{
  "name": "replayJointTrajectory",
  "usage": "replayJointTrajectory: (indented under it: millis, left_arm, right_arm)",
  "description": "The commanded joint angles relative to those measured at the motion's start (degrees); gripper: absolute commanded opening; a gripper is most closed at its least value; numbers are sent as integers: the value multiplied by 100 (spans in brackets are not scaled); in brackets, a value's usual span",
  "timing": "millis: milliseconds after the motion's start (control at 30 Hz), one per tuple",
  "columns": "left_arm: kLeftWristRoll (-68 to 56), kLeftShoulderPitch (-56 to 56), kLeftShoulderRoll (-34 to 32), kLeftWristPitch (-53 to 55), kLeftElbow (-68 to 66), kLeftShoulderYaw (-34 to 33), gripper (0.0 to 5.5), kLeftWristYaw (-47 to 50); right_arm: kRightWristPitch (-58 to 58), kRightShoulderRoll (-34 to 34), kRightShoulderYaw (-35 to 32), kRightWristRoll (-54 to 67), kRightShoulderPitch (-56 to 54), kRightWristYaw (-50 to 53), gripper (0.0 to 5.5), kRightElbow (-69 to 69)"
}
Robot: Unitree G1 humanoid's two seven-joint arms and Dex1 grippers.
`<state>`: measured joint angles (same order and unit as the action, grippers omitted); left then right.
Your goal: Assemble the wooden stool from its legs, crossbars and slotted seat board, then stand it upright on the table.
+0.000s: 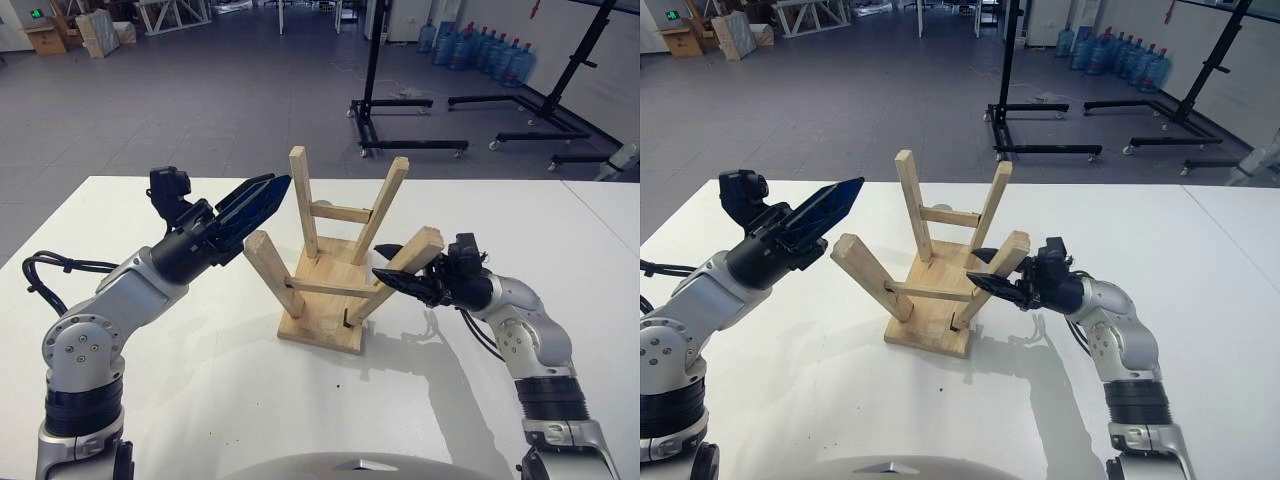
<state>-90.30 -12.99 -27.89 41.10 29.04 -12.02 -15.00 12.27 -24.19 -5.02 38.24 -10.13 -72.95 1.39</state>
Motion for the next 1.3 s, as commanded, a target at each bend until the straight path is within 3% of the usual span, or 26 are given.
replayJointTrajectory:
  millis: [33,500,1300]
  left_arm:
    - [-86,6,-110,79,34,13,540,39]
    - [-393,-75,-384,218,-56,29,540,139]
    - [-399,-64,-355,189,3,120,540,216]
  right_arm:
    - [-267,156,46,-176,295,284,205,184]
    - [-776,259,387,-180,1170,582,205,926]
    - [-1610,273,866,-661,1254,979,205,915]
